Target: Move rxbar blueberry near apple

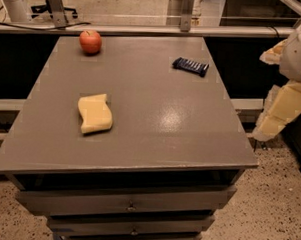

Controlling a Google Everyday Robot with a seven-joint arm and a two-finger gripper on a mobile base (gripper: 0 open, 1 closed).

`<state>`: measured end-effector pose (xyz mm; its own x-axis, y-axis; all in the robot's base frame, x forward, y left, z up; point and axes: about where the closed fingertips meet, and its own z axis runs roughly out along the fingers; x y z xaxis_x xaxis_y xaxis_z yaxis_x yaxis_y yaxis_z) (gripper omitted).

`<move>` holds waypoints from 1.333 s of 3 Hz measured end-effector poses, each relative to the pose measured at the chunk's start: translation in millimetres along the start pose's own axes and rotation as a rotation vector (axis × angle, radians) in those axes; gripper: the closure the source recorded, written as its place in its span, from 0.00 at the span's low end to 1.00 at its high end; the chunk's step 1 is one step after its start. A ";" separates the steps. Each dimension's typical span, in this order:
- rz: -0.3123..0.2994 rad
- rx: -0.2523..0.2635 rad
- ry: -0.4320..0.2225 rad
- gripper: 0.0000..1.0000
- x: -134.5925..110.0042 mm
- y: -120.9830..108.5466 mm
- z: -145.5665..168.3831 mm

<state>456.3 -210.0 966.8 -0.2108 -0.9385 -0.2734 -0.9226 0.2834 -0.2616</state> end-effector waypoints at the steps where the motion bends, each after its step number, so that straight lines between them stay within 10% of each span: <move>1: 0.036 0.016 -0.126 0.00 -10.9 -27.7 45.7; 4: 0.311 0.100 -0.481 0.00 -28.7 -175.9 156.5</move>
Offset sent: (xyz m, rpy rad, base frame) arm 0.1878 0.0111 -0.1010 0.4124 -0.1587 -0.1189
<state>675.2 -202.0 875.8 -0.2750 -0.6199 -0.7349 -0.8007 0.5709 -0.1819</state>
